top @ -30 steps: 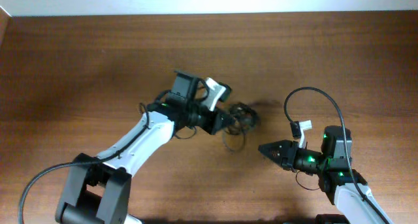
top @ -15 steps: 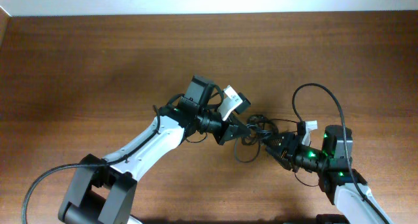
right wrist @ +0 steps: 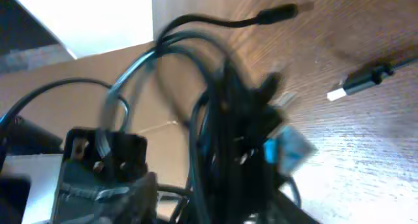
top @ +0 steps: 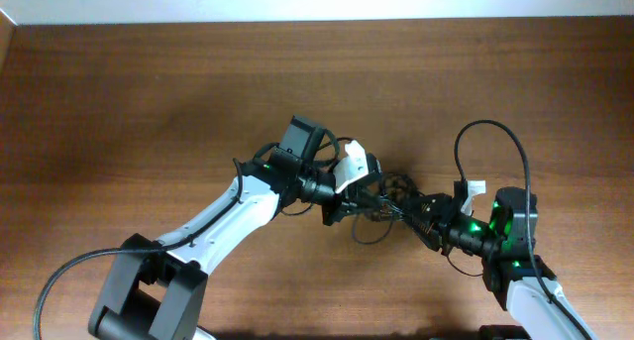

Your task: Untangle cables

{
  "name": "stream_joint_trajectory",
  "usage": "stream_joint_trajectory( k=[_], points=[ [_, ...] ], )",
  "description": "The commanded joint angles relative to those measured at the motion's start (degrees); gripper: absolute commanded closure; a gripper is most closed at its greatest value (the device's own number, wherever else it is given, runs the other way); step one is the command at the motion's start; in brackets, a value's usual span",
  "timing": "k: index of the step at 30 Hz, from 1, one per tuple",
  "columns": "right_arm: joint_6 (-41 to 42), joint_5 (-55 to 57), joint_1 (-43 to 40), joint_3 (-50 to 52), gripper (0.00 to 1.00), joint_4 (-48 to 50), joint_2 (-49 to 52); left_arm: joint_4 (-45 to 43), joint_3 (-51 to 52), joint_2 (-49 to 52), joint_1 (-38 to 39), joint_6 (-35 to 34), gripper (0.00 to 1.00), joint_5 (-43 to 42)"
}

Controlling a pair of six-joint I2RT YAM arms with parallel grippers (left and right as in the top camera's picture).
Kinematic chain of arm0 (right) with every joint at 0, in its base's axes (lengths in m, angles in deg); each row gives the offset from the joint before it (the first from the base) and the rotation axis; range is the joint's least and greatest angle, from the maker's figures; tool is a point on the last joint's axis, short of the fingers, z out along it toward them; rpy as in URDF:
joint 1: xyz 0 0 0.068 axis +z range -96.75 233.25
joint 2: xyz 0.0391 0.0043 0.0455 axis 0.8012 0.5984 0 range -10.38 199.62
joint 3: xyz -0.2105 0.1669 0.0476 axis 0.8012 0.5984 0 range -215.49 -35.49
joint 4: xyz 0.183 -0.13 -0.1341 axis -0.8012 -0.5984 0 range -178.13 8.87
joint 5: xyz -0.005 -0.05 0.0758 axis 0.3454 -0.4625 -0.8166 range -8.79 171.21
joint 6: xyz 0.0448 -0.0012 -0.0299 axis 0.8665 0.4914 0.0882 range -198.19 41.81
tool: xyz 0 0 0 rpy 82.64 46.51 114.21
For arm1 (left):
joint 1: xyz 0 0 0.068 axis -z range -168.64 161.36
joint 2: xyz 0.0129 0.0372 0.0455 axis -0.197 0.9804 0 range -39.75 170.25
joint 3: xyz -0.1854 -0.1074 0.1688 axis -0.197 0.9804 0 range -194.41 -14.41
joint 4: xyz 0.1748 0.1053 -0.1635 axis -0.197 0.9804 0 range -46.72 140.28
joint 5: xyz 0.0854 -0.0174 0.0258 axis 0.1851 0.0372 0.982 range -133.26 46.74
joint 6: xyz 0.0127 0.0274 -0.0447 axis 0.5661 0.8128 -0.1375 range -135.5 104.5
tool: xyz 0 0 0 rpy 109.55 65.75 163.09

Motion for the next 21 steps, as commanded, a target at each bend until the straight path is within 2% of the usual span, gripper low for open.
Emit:
stream_joint_trajectory(
  k=[1, 2, 3, 4, 6, 7, 10, 11, 12, 13, 14, 15, 16, 17, 19, 21],
  points=[
    [0.81, 1.33, -0.15, -0.28, 0.81, 0.07, 2.01, -0.13, 0.11, -1.07, 0.13, 5.33, 1.00, -10.23],
    [0.79, 0.83, -0.15, -0.28, 0.94, 0.07, 2.62, -0.37, 0.11, -1.07, 0.09, 5.31, 1.00, -9.60],
    [0.24, -0.07, -0.15, -0.28, 0.96, 0.07, 2.91, -0.33, 0.11, -1.07, -0.07, 5.29, 1.00, -7.58],
    [-1.09, -0.94, -0.15, -0.28, 0.96, 0.07, 2.93, -0.35, 0.11, -1.07, -0.04, 4.68, 1.00, -5.01],
    [-9.18, -3.56, -0.15, -0.28, 0.96, 0.04, 2.93, -0.63, 0.11, -1.07, -0.04, -0.46, 1.00, 2.67],
    [-13.40, -6.14, -0.15, -0.28, 0.96, 0.09, 2.93, -1.57, 0.11, -1.07, -0.04, -6.29, 1.00, 8.46],
    [-19.30, -12.26, -0.17, -0.28, 0.96, 3.91, 2.93, -2.54, 0.11, -1.07, -0.04, -18.23, 1.00, 23.74],
    [-19.43, -14.99, -0.17, -0.28, 0.96, 9.35, 2.93, -2.29, 0.11, -1.07, -0.04, -20.85, 1.00, 27.26],
    [-19.41, -17.27, -0.15, -0.28, 0.96, 16.63, 2.93, -1.81, 0.11, -1.07, -0.02, -21.35, 0.92, 27.39],
    [-19.34, -19.26, -0.15, -0.28, 0.96, 24.02, 2.93, -1.51, 0.11, -1.07, 0.11, -21.53, 0.89, 26.95],
    [-19.15, -20.48, -0.15, -0.28, 0.96, 28.52, 2.93, -1.09, 0.13, -1.07, 0.28, -22.69, 0.87, 26.69],
    [-19.17, -22.18, -0.15, -0.28, 0.96, 32.68, 2.93, -0.66, 0.13, -1.07, 0.46, -22.82, 0.92, 26.60],
    [-19.19, -22.99, -0.17, -0.28, 0.96, 32.87, 2.93, -0.35, 0.13, -1.07, 0.44, -22.84, 1.00, 27.47],
    [-19.37, -24.35, -0.15, -0.28, 0.96, 32.81, 2.93, -0.26, 0.13, -1.07, 0.37, -24.55, 1.00, 30.51],
    [-19.41, -25.81, -0.17, -0.28, 0.96, 32.54, 2.93, -0.33, 0.11, -1.07, -0.37, -36.00, 1.00, 42.25],
    [-19.41, -25.51, -0.17, -0.28, 0.96, 32.50, 2.93, -0.35, 0.11, -1.07, -1.60, -42.64, 1.00, 46.93]
  ],
)
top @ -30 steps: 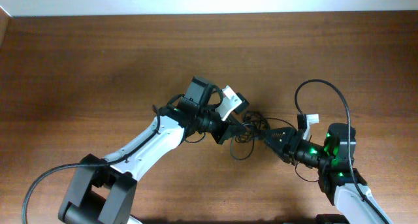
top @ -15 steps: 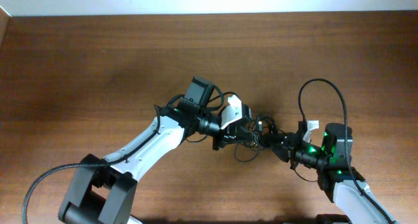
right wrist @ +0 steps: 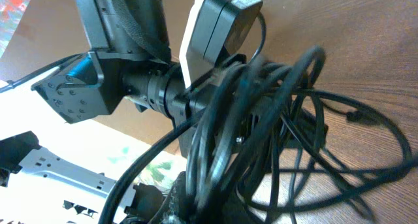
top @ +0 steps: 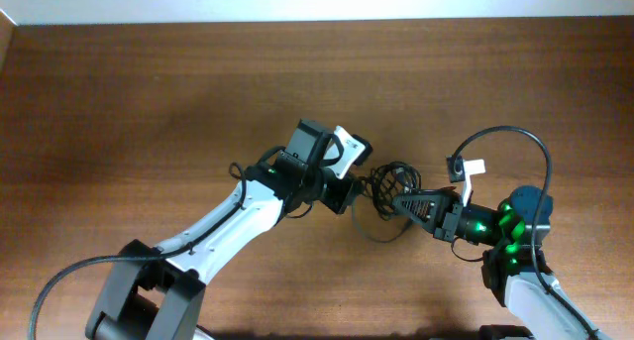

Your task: Untangle cables

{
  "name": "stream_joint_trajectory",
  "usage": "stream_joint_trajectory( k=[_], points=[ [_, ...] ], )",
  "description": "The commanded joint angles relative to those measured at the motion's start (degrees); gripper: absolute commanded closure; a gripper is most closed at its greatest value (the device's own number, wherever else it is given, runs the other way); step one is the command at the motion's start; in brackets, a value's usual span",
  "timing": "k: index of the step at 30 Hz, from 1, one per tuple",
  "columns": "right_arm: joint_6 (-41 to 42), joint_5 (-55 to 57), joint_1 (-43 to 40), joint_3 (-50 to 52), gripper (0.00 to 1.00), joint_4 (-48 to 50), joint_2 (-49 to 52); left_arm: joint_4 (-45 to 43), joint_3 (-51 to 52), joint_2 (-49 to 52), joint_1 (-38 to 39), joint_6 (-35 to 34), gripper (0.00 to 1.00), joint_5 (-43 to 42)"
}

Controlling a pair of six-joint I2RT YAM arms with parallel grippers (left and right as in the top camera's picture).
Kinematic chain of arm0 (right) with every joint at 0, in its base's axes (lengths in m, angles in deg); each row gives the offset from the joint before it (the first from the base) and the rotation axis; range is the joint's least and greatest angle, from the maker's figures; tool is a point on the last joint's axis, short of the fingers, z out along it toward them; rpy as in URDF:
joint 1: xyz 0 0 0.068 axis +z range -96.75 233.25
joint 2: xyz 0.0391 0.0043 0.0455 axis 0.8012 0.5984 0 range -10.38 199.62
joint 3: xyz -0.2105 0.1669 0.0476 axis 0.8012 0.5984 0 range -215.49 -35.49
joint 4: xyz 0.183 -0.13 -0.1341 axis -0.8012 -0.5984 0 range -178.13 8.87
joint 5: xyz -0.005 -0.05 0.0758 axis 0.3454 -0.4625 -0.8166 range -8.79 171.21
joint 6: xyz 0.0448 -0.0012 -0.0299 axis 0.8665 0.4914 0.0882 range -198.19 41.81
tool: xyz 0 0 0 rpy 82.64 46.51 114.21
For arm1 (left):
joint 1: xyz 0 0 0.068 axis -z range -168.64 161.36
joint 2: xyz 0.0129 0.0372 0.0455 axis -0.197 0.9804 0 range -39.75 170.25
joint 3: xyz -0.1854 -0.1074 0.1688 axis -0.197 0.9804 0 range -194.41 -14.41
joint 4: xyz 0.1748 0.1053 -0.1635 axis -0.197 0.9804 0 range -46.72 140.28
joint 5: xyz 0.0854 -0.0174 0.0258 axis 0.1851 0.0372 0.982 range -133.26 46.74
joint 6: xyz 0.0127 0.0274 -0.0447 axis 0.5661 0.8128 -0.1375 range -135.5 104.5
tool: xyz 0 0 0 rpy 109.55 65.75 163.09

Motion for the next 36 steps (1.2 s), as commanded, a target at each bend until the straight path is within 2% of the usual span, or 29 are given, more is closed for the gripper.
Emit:
stream_joint_trajectory(
  k=[1, 5, 7, 9, 11, 13, 18, 22, 25, 28, 29, 31, 32, 34, 36],
  points=[
    [-1.05, -6.08, 0.04, -0.66, 0.96, -0.09, -0.68, 0.13, -0.09, -0.04, -4.94, -19.67, 1.00, 19.89],
    [-1.07, 1.77, 0.04, -0.63, 0.96, -8.52, -0.68, 0.31, -0.09, -0.04, -11.39, -31.69, 0.99, 19.82],
    [-3.43, 2.89, 0.04, -0.63, 0.95, -9.57, -0.68, 0.39, -0.09, -0.04, -12.87, -32.44, 0.96, 18.27],
    [-3.63, 5.42, 0.04, -0.66, 0.92, -11.91, -0.68, 0.50, -0.09, -0.04, -13.00, -31.45, 1.00, 16.04],
    [-3.65, 10.71, 0.04, -0.66, 0.92, -18.60, -0.68, -0.28, -0.09, -0.04, -13.00, -26.80, 1.00, 11.19],
    [-3.65, 17.55, 0.04, -0.66, 0.95, -26.88, -0.68, -2.54, -0.09, -0.04, -12.98, -18.78, 1.00, 2.27],
    [-3.61, 16.96, 0.07, -0.66, 0.75, -32.46, -0.68, -3.15, -0.07, -0.04, -12.94, 6.36, 1.00, -25.38],
    [-3.37, 14.47, 0.07, -0.66, 0.66, -32.50, -0.68, -3.80, -0.07, -0.04, -12.94, 13.97, 1.00, -39.10],
    [-3.37, 15.85, 0.07, -0.66, 0.56, -32.50, -0.68, -3.80, -0.07, -0.04, -12.94, 14.99, 1.00, -44.96],
    [-2.43, 19.30, 0.07, -0.66, 0.53, -32.48, -0.68, -3.76, -0.07, -0.04, -12.94, 17.18, 1.00, -48.94],
    [-1.60, 20.50, 0.07, -0.66, 0.51, -32.44, -0.68, -3.82, -0.07, -0.04, -12.94, 17.22, 1.00, -52.63],
    [-0.76, 21.46, 0.07, -0.66, 0.52, -32.41, -0.68, -4.44, -0.07, -0.04, -12.94, 17.59, 1.00, -60.22],
    [-0.76, 21.81, 0.07, -0.66, 0.58, -32.44, -0.68, -4.66, -0.09, -0.04, -12.76, 17.51, 1.00, -62.66],
    [-0.79, 21.79, 0.07, -0.66, 0.81, -32.46, -0.68, -4.74, -0.09, -0.04, -11.23, 17.57, 1.00, -62.64],
    [-0.79, 21.77, 0.07, -0.66, 0.93, -32.46, -0.68, -6.29, -0.09, -0.04, -9.99, 17.57, 1.00, -62.49]
  ],
)
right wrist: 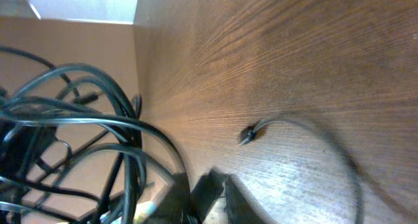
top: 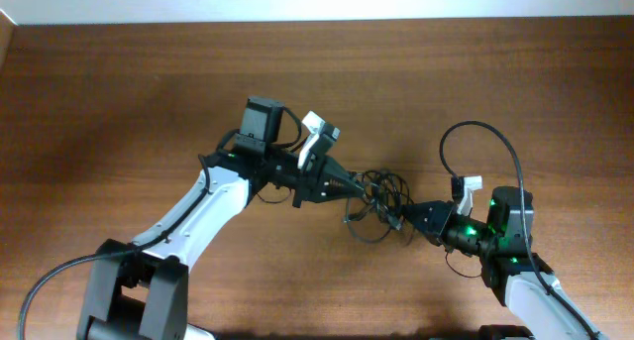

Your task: Untangle cables

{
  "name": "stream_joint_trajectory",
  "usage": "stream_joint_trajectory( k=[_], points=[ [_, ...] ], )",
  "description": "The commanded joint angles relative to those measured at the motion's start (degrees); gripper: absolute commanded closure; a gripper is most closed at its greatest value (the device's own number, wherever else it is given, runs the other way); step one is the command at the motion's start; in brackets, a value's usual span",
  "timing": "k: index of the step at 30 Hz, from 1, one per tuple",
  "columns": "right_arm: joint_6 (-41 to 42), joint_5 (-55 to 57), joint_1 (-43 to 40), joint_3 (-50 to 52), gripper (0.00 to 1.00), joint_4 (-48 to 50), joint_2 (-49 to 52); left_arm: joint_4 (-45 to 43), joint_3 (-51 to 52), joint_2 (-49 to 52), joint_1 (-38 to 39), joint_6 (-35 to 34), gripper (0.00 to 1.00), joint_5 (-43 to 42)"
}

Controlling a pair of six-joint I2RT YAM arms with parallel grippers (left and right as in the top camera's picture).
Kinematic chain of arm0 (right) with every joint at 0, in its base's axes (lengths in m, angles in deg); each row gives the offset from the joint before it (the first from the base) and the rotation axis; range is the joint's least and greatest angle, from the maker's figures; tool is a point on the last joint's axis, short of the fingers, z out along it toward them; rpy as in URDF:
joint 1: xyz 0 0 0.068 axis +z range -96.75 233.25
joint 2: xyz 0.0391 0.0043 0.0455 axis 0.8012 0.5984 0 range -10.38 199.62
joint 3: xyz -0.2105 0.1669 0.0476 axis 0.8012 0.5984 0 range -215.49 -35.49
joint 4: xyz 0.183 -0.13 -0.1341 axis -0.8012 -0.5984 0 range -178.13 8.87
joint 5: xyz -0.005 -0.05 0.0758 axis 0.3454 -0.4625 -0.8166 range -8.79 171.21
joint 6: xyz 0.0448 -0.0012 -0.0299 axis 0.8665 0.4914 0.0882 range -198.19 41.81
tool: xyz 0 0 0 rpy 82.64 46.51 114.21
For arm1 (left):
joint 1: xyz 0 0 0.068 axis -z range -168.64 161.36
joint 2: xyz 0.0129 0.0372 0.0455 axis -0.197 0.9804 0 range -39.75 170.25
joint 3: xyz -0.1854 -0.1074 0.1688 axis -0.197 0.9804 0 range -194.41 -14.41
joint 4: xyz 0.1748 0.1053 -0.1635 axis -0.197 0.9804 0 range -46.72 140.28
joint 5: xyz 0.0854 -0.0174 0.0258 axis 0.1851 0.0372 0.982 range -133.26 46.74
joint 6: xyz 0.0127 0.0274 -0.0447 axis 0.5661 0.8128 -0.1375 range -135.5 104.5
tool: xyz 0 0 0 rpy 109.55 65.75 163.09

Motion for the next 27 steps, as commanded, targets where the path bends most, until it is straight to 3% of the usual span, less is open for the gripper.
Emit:
stream_joint_trajectory(
  k=[1, 4, 9, 12, 14, 18, 19, 21, 24, 27],
  points=[
    [0.09, 1.31, -0.15, -0.09, 0.96, 0.09, -0.22, -2.38, -0.11, 0.42, 2.32, 1.27, 1.00, -3.78],
    [-0.17, 4.70, -0.17, -0.09, 0.96, -2.43, -0.22, -3.89, -0.11, 0.42, 1.70, 1.20, 1.00, -1.90],
    [-1.66, 28.68, -0.17, -0.09, 0.96, -12.02, -0.22, -3.32, -0.11, 0.42, -4.26, -3.06, 1.00, -1.88],
    [-1.66, 29.64, -0.24, -0.13, 0.96, -11.54, -0.22, -2.56, -0.11, 0.42, -9.29, -3.04, 0.97, -1.77],
    [-1.64, 29.07, -0.22, -0.13, 0.95, -11.58, -0.22, -1.33, -0.11, 0.42, -11.87, -3.08, 0.97, 3.19],
    [-1.62, 28.06, -0.22, -0.13, 0.80, -11.58, -0.28, 6.86, -0.11, 0.42, -11.91, -3.06, 0.99, 18.12],
    [-1.62, 27.76, -0.22, -0.13, 0.70, -11.58, -0.28, 8.33, -0.11, 0.42, -11.91, -3.06, 0.99, 19.23],
    [-1.14, 24.57, -0.22, -0.13, 0.38, -11.52, -0.28, 9.33, -0.11, 0.42, -11.85, -5.11, 1.00, 19.21],
    [-0.94, 13.55, -0.22, -0.13, 0.31, -9.05, -0.28, 9.11, -0.11, 0.42, -11.41, -11.82, 1.00, 20.37],
    [0.59, -0.22, 0.00, -0.13, 0.31, -8.85, -0.26, 9.09, -0.11, 0.42, -9.01, -29.14, 1.00, 33.38]
  ],
)
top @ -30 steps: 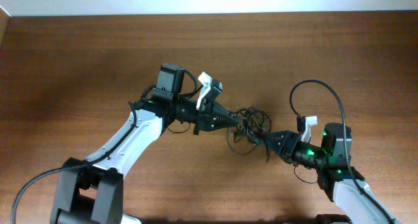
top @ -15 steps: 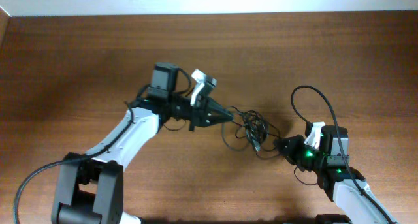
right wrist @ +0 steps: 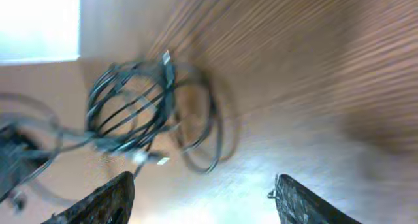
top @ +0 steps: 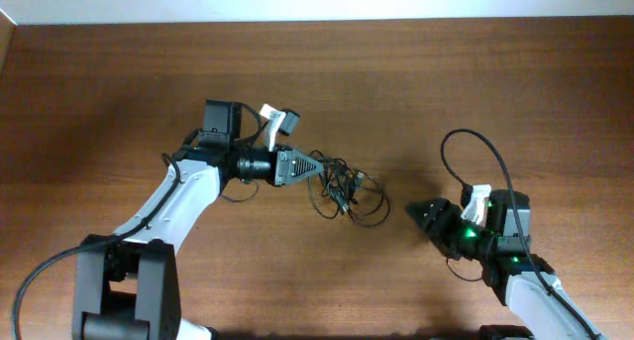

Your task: Untangle cables

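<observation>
A knot of thin black cables [top: 342, 189] lies on the brown table at the centre, with loops spreading to the right. My left gripper [top: 315, 166] is at the knot's left edge, its fingers brought together on strands of it. My right gripper [top: 420, 213] stands to the right of the knot, apart from it. In the right wrist view the right gripper [right wrist: 204, 179] is wide open with bare wood between its fingers [right wrist: 104, 198], and the blurred cable knot [right wrist: 134, 113] lies ahead of it, a small plug showing.
The wooden table [top: 515, 82] runs to a pale wall edge at the back. A black lead [top: 475, 142] loops up from my right wrist, behind its gripper. The left arm [top: 178, 196] crosses the table from the lower left.
My right gripper was down among the cable strands; now it is open and stands clear to the right. The left gripper has moved left, and the knot has gone with it.
At first both grippers met at the knot in the table's middle. Then they were still close, with the bundle between them. Later they were further apart with the knot strung between. Now only the left one holds it.
</observation>
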{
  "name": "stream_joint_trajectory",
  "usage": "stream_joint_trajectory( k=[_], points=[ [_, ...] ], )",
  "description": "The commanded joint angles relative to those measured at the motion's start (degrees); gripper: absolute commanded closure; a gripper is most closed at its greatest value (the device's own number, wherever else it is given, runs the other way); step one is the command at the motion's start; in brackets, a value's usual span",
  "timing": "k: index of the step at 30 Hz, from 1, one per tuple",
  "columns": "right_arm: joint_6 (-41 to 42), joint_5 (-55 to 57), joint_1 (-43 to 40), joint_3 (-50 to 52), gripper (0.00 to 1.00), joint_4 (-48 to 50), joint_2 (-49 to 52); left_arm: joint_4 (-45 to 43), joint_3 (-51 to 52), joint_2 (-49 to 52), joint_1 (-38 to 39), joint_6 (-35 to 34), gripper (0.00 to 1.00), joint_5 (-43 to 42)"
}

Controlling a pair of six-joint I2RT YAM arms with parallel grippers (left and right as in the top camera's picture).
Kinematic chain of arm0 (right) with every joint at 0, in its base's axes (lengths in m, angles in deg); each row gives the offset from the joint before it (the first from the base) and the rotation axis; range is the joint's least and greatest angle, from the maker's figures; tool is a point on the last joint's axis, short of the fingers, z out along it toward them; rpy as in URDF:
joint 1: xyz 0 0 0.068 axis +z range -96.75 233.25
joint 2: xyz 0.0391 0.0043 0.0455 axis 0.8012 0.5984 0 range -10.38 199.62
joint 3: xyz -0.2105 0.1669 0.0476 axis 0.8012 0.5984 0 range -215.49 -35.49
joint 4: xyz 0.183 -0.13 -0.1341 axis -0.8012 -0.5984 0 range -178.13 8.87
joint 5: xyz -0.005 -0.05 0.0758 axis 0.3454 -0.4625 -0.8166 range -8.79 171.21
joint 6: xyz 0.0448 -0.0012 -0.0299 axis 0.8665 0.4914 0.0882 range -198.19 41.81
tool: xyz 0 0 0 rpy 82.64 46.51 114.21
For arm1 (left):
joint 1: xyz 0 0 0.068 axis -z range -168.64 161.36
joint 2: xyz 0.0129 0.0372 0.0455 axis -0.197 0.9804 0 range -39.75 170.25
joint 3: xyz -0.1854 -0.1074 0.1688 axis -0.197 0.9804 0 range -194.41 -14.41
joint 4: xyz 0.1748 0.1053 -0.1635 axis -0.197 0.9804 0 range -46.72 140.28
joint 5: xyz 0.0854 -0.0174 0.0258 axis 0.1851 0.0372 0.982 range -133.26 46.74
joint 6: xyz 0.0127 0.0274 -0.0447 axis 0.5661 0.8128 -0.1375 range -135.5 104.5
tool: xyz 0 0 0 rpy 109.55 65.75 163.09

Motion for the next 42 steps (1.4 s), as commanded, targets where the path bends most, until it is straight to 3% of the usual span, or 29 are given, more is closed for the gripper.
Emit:
stream_joint_trajectory(
  k=[1, 2, 3, 6, 7, 10, 11, 12, 14, 15, 17, 20, 23, 24, 25, 26, 28, 30, 32, 34, 35, 36, 37, 38, 39, 40, 42],
  points=[
    [2.64, -10.78, 0.79, 0.39, 0.31, 0.00, 0.15, 0.04, -0.46, -1.20, 3.39, -20.26, 1.00, 18.67],
    [5.25, -8.33, 2.23, 0.39, 0.31, 0.02, 0.15, 0.79, -0.46, -1.20, 4.90, -27.74, 0.99, 29.44],
    [6.95, -5.77, 3.67, 0.39, 0.31, 0.02, 0.15, 1.14, -0.46, -1.20, 5.77, -29.97, 0.91, 35.10],
    [8.33, 1.77, 10.56, 0.39, 0.31, 0.02, 0.15, 4.83, -0.44, -0.98, 9.22, -30.14, 0.87, 61.99],
    [8.33, 3.04, 11.89, 0.39, 0.31, 0.02, 0.15, 7.39, -0.44, -0.98, 9.70, -30.14, 0.73, 68.15],
    [8.31, 9.07, 15.32, 0.39, 0.28, 0.00, 0.15, 14.53, -0.39, -0.98, 9.88, -30.16, 0.01, 77.92],
    [8.33, 11.21, 15.91, 0.39, 0.27, 0.00, 0.15, 14.62, -0.39, -0.98, 9.88, -30.18, 0.01, 75.52],
    [8.31, 12.98, 16.13, 0.39, 0.26, -0.04, 0.15, 13.77, -0.39, -0.98, 9.88, -30.16, 0.01, 67.58],
    [8.28, 15.28, 16.13, 0.39, 0.23, -0.22, 0.17, 12.98, -0.39, -0.98, 9.88, -30.16, 0.01, 49.46],
    [8.31, 17.44, 16.13, 0.39, 0.21, -0.94, 0.20, 11.08, -0.39, -0.98, 9.99, -30.12, 0.00, 33.90],
    [8.31, 18.56, 16.13, 0.42, 0.19, -1.73, 0.20, 7.72, -0.39, -0.98, 10.69, -30.14, 0.01, 26.84],
    [8.28, 18.64, 16.13, 0.39, 0.15, -1.75, 0.20, 4.46, -0.39, -0.98, 14.25, -30.18, 0.04, 33.86],
    [8.26, 18.67, 16.13, 0.39, 0.14, -1.75, 0.20, 4.74, -0.39, -0.98, 17.70, -37.18, 0.22, 46.23],
    [8.04, 18.67, 16.13, 0.39, 0.14, -1.75, 0.20, 4.94, -0.39, -0.98, 18.69, -41.33, 0.22, 49.81],
    [8.04, 18.69, 16.13, 0.39, 0.13, -1.75, 0.20, 4.92, -0.39, -0.98, 18.99, -41.48, 0.10, 53.70],
    [7.80, 18.67, 16.13, 0.39, 0.13, -1.75, 0.20, 5.73, -0.39, -0.98, 19.04, -41.51, 0.08, 59.14],
    [7.65, 18.86, 16.13, 0.39, 0.13, -2.25, 0.20, 8.76, -0.42, -1.20, 17.92, -41.48, 0.24, 67.36],
    [7.67, 19.30, 16.13, 0.39, 0.13, -2.64, 0.20, 9.75, -0.44, -3.19, 15.10, -41.51, 0.30, 68.83],
    [7.67, 19.74, 16.13, 0.42, 0.13, -2.62, 0.20, 9.29, -0.52, -6.56, 12.98, -40.72, 0.36, 61.66],
    [7.69, 19.98, 16.13, 0.42, 0.12, -2.58, 0.20, 4.55, -0.52, -9.70, 12.68, -23.04, 0.30, 44.92],
    [7.69, 19.96, 16.13, 0.42, 0.12, -2.58, 0.20, 1.86, -0.52, -11.06, 13.33, -9.16, 0.18, 35.39],
    [7.69, 19.93, 16.13, 0.42, 0.12, -2.58, 0.20, 0.42, -0.52, -11.30, 14.21, -0.02, 0.07, 36.70],
    [7.69, 19.89, 16.13, 0.39, 0.12, -2.64, 0.20, -2.49, -0.50, -10.84, 15.19, 10.47, 0.16, 46.07],
    [7.69, 19.89, 16.13, 0.42, 0.12, -2.91, 0.20, -4.66, -0.50, -10.56, 15.26, 13.07, 0.01, 53.46],
    [7.72, 19.89, 16.13, 0.42, 0.12, -3.02, 0.20, -6.34, -0.50, -10.25, 15.26, 11.69, 0.01, 58.64],
    [7.93, 19.91, 16.13, 0.42, 0.12, -2.99, 0.20, -7.04, -0.50, -9.86, 15.26, 11.39, 0.01, 56.43],
    [7.93, 19.89, 16.13, 0.39, 0.12, -2.97, 0.20, -7.48, -0.50, -8.09, 15.32, 20.57, 0.01, 48.59]
  ],
)
